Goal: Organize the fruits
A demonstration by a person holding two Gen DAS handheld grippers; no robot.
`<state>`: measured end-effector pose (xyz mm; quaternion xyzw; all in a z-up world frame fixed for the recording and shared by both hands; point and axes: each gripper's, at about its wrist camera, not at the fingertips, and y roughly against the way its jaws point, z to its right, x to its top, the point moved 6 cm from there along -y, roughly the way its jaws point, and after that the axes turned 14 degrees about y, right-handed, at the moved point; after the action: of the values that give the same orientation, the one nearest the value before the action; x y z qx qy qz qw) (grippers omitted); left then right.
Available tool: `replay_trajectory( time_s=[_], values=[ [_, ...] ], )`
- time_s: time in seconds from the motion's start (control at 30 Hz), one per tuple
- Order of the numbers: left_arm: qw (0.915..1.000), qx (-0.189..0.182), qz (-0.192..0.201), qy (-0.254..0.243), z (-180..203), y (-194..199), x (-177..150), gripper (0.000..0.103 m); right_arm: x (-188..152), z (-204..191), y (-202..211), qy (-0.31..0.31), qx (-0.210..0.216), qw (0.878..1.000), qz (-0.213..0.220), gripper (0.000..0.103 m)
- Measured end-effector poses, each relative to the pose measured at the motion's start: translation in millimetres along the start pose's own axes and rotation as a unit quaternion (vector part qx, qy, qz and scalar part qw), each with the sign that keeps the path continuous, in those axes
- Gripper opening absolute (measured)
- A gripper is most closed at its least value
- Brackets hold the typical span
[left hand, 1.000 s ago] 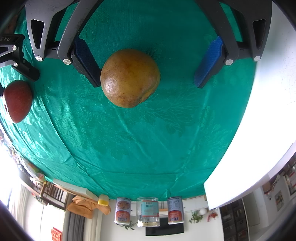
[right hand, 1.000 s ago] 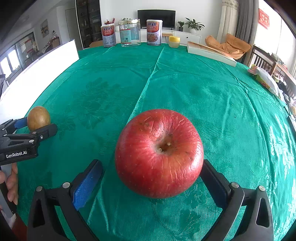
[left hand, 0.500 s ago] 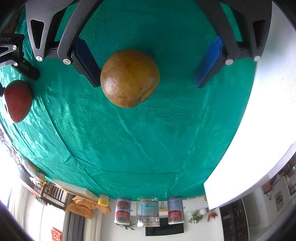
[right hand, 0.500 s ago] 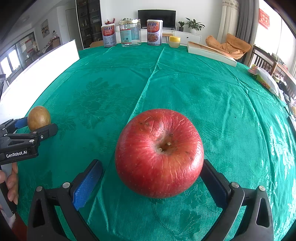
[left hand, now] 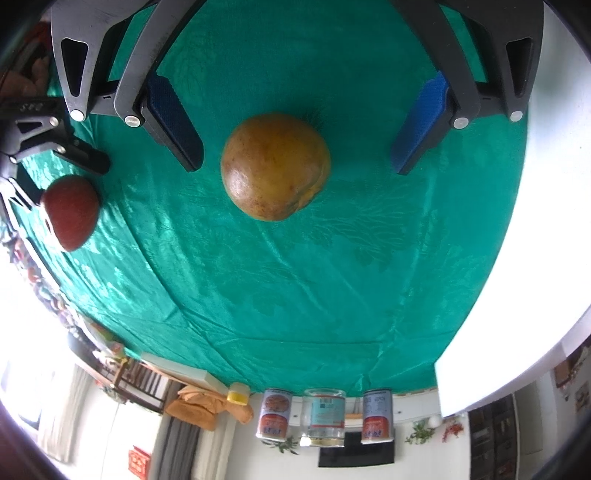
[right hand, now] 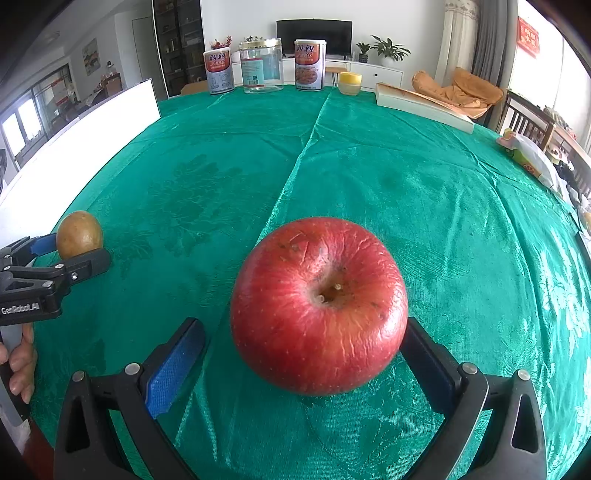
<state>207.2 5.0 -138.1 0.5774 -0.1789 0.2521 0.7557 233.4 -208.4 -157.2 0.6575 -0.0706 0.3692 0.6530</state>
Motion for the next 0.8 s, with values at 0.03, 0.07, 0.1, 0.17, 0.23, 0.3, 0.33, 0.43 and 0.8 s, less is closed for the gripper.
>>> replay_trajectory(
  time_s=[0.03,0.07,0.1,0.17,0.23,0.3,0.33,0.43,0.8],
  values=[
    [0.9999,-0.012,-0.008,-0.007,-1.4,3.5,-1.9,0.101,0.2,-0.3,0.3,-0.001,0.001,1.0,0.001,0.103],
    [0.9996,-0.021,-0.016,-0.011,-3.9,6.3,-3.9,0.101,-0.4,-0.2,0.8,-0.001,0.004,1.0,0.003,0.103],
    [0.9994,-0.025,-0.021,-0.011,-6.2,9.0,-4.8,0.101,-0.4,-0.2,1.1,-0.002,0.006,1.0,0.004,0.103],
    [0.9992,-0.03,-0.024,0.002,-10.6,11.7,-2.4,0.1,-0.5,-0.1,1.7,-0.002,0.009,1.0,0.005,0.103],
    [0.9989,-0.037,-0.025,0.016,-7.9,12.5,2.3,0.099,-0.1,-0.6,2.6,-0.002,0.015,1.0,0.01,0.103],
    [0.9988,-0.039,-0.024,0.02,-1.9,10.6,5.8,0.099,-0.7,2.7,7.7,-0.017,0.036,0.999,0.031,0.103],
    [0.9989,-0.037,-0.023,0.018,1.6,9.5,6.8,0.099,-1.6,7.2,13.0,-0.033,0.049,0.997,0.049,0.103],
    [0.9995,-0.026,-0.017,-0.003,11.6,9.7,6.8,0.075,-10.0,21.5,20.6,-0.087,0.091,0.99,0.059,0.103],
    [0.999,-0.024,-0.029,0.024,11.4,30.5,6.0,0.051,15.7,20.7,14.2,-0.041,0.074,0.996,-0.014,0.067]
  ],
)
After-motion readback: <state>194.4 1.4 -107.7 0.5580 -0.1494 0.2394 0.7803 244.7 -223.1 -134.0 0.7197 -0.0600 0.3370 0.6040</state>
